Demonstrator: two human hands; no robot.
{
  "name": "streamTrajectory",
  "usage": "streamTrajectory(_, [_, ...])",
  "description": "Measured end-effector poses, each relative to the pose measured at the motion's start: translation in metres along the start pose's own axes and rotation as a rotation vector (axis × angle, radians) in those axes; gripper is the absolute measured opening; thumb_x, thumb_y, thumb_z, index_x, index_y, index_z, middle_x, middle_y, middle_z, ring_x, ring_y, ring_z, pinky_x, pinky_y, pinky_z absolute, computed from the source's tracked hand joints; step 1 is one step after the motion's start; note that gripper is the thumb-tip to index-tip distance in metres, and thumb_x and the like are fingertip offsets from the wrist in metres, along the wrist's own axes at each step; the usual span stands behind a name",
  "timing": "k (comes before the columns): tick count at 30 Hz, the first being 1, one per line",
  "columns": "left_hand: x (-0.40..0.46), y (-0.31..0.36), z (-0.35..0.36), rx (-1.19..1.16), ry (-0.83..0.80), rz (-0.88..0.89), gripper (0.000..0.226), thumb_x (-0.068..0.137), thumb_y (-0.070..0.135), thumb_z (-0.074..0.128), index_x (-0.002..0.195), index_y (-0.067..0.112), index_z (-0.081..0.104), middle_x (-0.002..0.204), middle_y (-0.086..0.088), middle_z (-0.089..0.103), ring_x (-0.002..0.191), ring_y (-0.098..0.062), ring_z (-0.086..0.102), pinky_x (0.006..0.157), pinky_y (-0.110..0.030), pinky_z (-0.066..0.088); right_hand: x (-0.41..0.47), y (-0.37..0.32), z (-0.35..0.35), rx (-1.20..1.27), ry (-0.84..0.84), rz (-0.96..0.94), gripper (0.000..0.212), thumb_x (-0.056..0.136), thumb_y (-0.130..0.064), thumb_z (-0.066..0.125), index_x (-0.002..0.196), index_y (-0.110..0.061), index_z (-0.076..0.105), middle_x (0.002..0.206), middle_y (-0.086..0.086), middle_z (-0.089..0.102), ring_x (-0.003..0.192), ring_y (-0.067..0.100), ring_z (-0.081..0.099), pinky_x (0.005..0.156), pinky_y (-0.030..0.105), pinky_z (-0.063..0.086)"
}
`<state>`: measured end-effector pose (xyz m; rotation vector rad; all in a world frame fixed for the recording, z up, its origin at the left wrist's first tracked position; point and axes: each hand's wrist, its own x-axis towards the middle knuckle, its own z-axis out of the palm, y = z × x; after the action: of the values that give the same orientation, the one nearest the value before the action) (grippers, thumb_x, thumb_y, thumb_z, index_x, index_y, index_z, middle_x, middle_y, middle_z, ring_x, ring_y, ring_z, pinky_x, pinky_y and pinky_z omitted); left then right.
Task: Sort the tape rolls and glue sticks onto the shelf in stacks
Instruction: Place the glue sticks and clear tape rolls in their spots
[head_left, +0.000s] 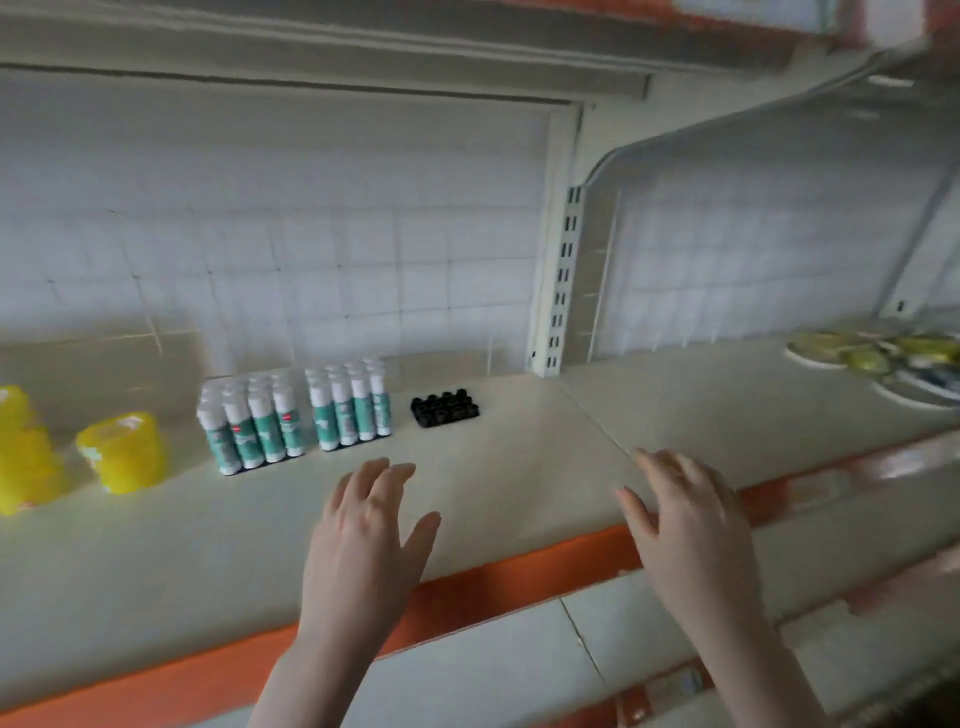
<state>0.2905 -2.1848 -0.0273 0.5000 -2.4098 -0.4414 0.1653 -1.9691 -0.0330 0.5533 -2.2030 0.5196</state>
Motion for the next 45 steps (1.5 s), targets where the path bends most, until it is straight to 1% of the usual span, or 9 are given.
streamTrajectory(9, [0.042, 0.157, 0.105, -0.085, -0.077, 0.161, 0.047, 0.079, 0.031, 0.071, 0.121, 0.016, 0.059, 0.126, -0.006, 0.055, 0.12, -0.027, 0.047, 0.094, -0.039, 0.042, 0.02, 0.176, -0.015, -0.095, -0.013, 0.149, 0.032, 0.071, -0.016, 0.079, 0.099, -0.005, 0.068, 0.091, 0.014, 0.066, 0.082, 0.036, 0.064, 0.07, 0.042, 0.052])
streamTrajectory(16, [0.096, 0.239, 0.187, -0.135, -0.108, 0.214, 0.048, 0.08, 0.034, 0.068, 0.123, 0.017, 0.057, 0.129, -0.003, 0.053, 0.123, -0.024, 0.044, 0.096, -0.037, 0.04, 0.052, 0.288, 0.007, -0.19, -0.043, 0.29, 0.028, 0.071, -0.014, 0.077, 0.097, -0.007, 0.068, 0.089, 0.011, 0.066, 0.08, 0.034, 0.063, 0.068, 0.041, 0.052])
streamTrajectory(22, [0.134, 0.306, 0.235, -0.133, -0.148, 0.219, 0.048, 0.079, 0.033, 0.07, 0.122, 0.018, 0.058, 0.129, -0.002, 0.054, 0.122, -0.023, 0.045, 0.096, -0.038, 0.04, 0.09, 0.376, 0.007, -0.16, 0.025, 0.337, 0.023, 0.075, -0.011, 0.073, 0.097, -0.005, 0.068, 0.089, 0.012, 0.065, 0.08, 0.034, 0.062, 0.071, 0.042, 0.051])
streamTrajectory(28, [0.149, 0.378, 0.288, -0.091, -0.138, 0.173, 0.047, 0.078, 0.033, 0.07, 0.121, 0.017, 0.059, 0.128, -0.003, 0.055, 0.121, -0.025, 0.047, 0.095, -0.039, 0.041, 0.12, 0.48, 0.014, -0.084, 0.082, 0.28, 0.026, 0.077, -0.007, 0.072, 0.103, -0.003, 0.068, 0.094, 0.014, 0.065, 0.085, 0.035, 0.062, 0.073, 0.043, 0.052])
streamTrajectory(34, [0.146, 0.479, 0.353, -0.086, -0.082, 0.057, 0.045, 0.078, 0.031, 0.072, 0.118, 0.014, 0.061, 0.125, -0.006, 0.057, 0.116, -0.029, 0.051, 0.092, -0.039, 0.042, 0.164, 0.596, 0.023, 0.014, 0.012, 0.127, 0.021, 0.08, -0.009, 0.068, 0.1, -0.003, 0.069, 0.095, 0.013, 0.066, 0.084, 0.034, 0.063, 0.071, 0.042, 0.052])
streamTrajectory(36, [0.146, 0.511, 0.368, -0.085, -0.078, 0.036, 0.045, 0.08, 0.04, 0.066, 0.117, 0.014, 0.061, 0.123, -0.006, 0.058, 0.114, -0.028, 0.053, 0.091, -0.037, 0.043, 0.178, 0.626, 0.023, 0.051, -0.02, 0.079, 0.021, 0.082, -0.01, 0.066, 0.101, -0.003, 0.069, 0.095, 0.012, 0.066, 0.083, 0.032, 0.063, 0.068, 0.04, 0.053])
streamTrajectory(38, [0.149, 0.537, 0.378, -0.07, -0.061, 0.036, 0.054, 0.077, 0.053, 0.05, 0.113, 0.014, 0.063, 0.118, -0.006, 0.061, 0.108, -0.029, 0.056, 0.088, -0.036, 0.045, 0.191, 0.65, 0.025, 0.066, -0.016, 0.05, 0.02, 0.081, -0.008, 0.068, 0.099, -0.002, 0.07, 0.093, 0.012, 0.067, 0.079, 0.032, 0.063, 0.066, 0.037, 0.051])
streamTrajectory(40, [0.153, 0.555, 0.387, -0.049, -0.059, 0.024, 0.059, 0.075, 0.056, 0.043, 0.113, 0.015, 0.063, 0.119, -0.005, 0.06, 0.108, -0.028, 0.056, 0.088, -0.035, 0.044, 0.203, 0.67, 0.029, 0.074, -0.015, 0.021, 0.019, 0.079, -0.007, 0.069, 0.097, -0.001, 0.07, 0.09, 0.014, 0.067, 0.077, 0.034, 0.063, 0.066, 0.037, 0.05])
streamTrajectory(45, [0.17, 0.583, 0.405, -0.039, -0.085, 0.024, 0.044, 0.082, 0.04, 0.063, 0.12, 0.019, 0.059, 0.131, 0.001, 0.053, 0.121, -0.022, 0.047, 0.096, -0.031, 0.038, 0.218, 0.698, 0.044, 0.104, -0.041, 0.008, 0.02, 0.081, -0.009, 0.066, 0.099, -0.001, 0.07, 0.09, 0.014, 0.068, 0.077, 0.034, 0.064, 0.064, 0.037, 0.052])
